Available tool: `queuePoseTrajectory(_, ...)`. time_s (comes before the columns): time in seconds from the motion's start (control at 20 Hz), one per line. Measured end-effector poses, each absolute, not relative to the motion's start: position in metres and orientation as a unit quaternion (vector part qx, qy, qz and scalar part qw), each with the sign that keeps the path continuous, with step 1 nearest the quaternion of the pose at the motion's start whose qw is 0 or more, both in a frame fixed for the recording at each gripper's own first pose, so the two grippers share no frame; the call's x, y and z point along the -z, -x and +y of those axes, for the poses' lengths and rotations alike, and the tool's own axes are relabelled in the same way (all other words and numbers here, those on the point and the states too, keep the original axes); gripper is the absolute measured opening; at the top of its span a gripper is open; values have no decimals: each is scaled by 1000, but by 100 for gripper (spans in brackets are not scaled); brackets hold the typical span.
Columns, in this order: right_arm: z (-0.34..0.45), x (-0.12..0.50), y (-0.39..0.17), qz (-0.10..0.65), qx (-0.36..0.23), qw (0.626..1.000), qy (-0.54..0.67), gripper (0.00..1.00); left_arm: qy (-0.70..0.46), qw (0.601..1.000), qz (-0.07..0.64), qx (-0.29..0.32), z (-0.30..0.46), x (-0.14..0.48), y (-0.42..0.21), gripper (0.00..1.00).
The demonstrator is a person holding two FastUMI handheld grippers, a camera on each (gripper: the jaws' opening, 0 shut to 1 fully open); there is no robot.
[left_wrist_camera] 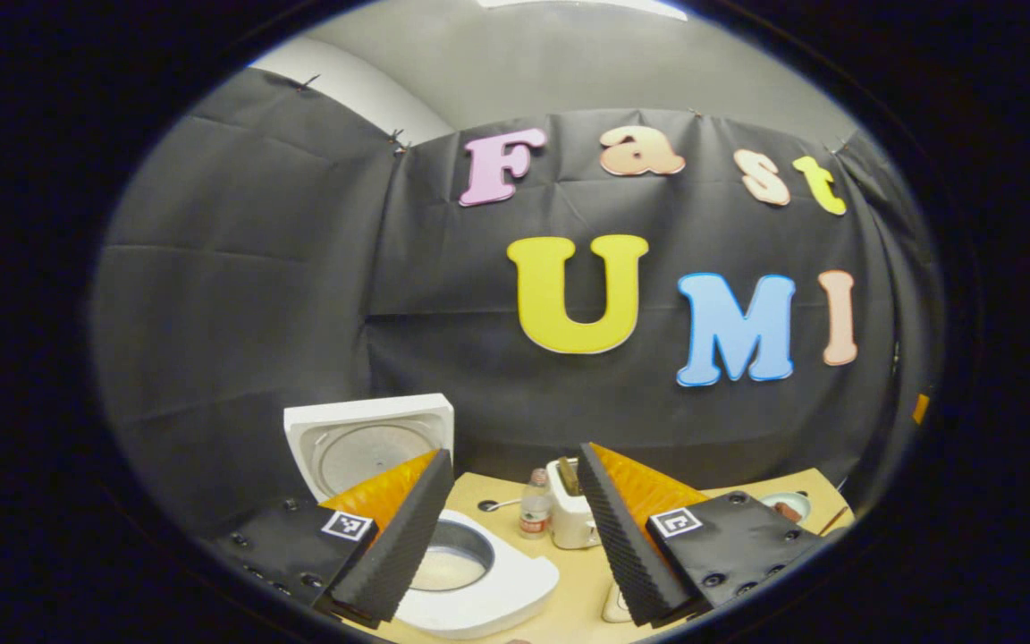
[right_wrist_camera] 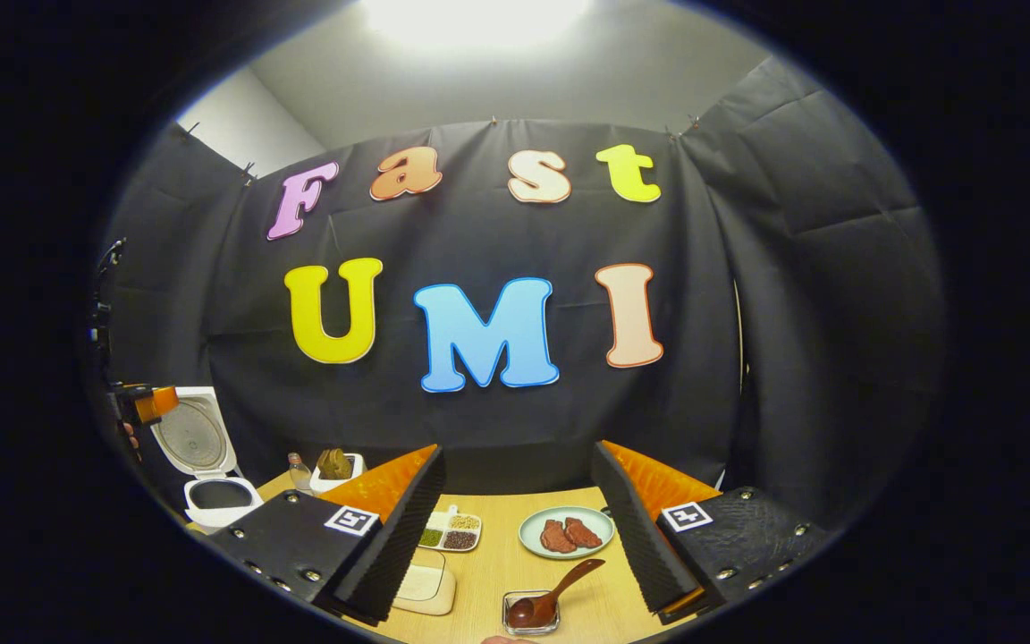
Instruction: Close the left gripper, press the button to open the rice cooker; take a wooden spoon from the chopstick holder with the right hand, scoop a spoonful of rice and pour it into the rice cooker, then put the wooden spoon back into the chopstick holder.
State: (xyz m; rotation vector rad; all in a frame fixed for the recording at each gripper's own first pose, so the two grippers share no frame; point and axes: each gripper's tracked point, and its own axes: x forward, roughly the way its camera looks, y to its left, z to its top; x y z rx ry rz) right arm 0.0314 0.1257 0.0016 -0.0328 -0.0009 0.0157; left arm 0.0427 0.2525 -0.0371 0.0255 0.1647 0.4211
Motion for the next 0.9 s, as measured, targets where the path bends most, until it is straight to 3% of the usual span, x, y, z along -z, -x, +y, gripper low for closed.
queuePoseTrajectory(0.05,126,-2,-32,-3,-8,1000,19,99,-13,971,82,-224,260,35,-48,97)
queuePoseTrajectory(0.55,118,1,-51,8,-8,1000,24,99,-19,913,74,-400,382,14,-107,98)
queuePoseTrajectory(0.9,108,5,-71,13,3,1000,26,99,-18,882,95,-461,474,23,-154,97)
